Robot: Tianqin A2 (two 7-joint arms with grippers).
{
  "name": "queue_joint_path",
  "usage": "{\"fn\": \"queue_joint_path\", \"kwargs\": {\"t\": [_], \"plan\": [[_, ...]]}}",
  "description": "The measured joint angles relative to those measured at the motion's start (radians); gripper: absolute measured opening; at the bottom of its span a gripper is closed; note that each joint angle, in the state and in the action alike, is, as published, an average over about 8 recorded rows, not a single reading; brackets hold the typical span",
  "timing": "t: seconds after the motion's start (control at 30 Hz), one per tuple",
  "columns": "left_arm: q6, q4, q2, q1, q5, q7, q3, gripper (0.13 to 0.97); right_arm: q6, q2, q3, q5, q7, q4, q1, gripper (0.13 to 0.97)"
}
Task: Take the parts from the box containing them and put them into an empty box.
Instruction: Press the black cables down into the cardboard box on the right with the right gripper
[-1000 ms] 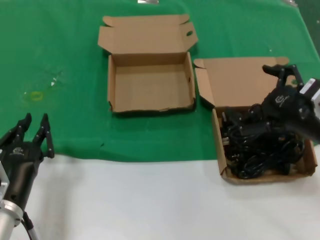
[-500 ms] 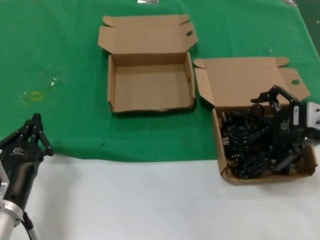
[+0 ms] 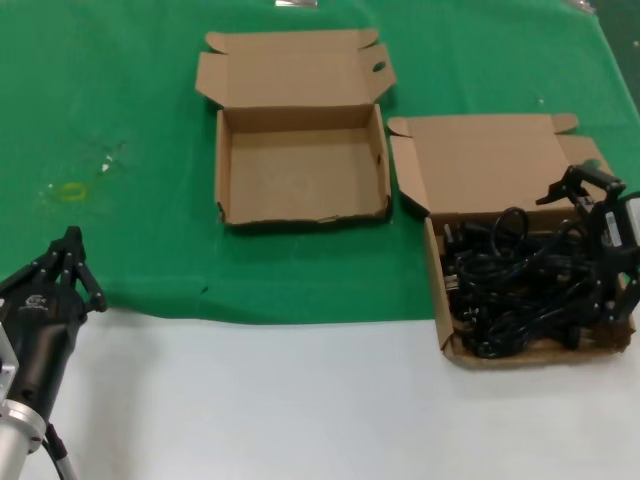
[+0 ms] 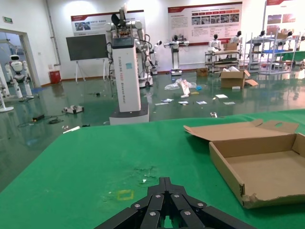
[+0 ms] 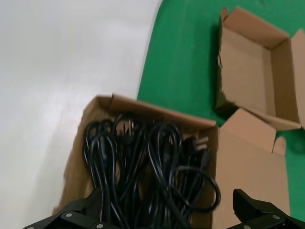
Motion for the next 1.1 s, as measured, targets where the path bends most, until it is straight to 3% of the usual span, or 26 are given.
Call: {"fn": "queue_joint_path", "kwargs": {"t": [0.3, 0.6, 0.9, 1.1], "plan": [[0.000, 0.000, 0.000, 0.000, 0.000, 0.000, 0.000, 0.144, -0.020, -0.059, 0.043, -0.059, -0.057, -0.086, -0.001, 0.964], [0.000, 0.000, 0.000, 0.000, 0.000, -0.001, 0.000, 0.144, -0.005, -0.105, 0.083, -0.078, -0.108, -0.149, -0.006, 0.908], [0.000, 0.000, 0.000, 0.000, 0.000, -0.001, 0.000, 0.144, -0.003, -0.136, 0.103, -0.092, -0.138, -0.181, -0.010, 0.780], [0.000, 0.000, 0.000, 0.000, 0.000, 0.000, 0.000, 0.144, -0.010, -0.147, 0.107, -0.102, -0.148, -0.191, -0.014, 0.632]]}}
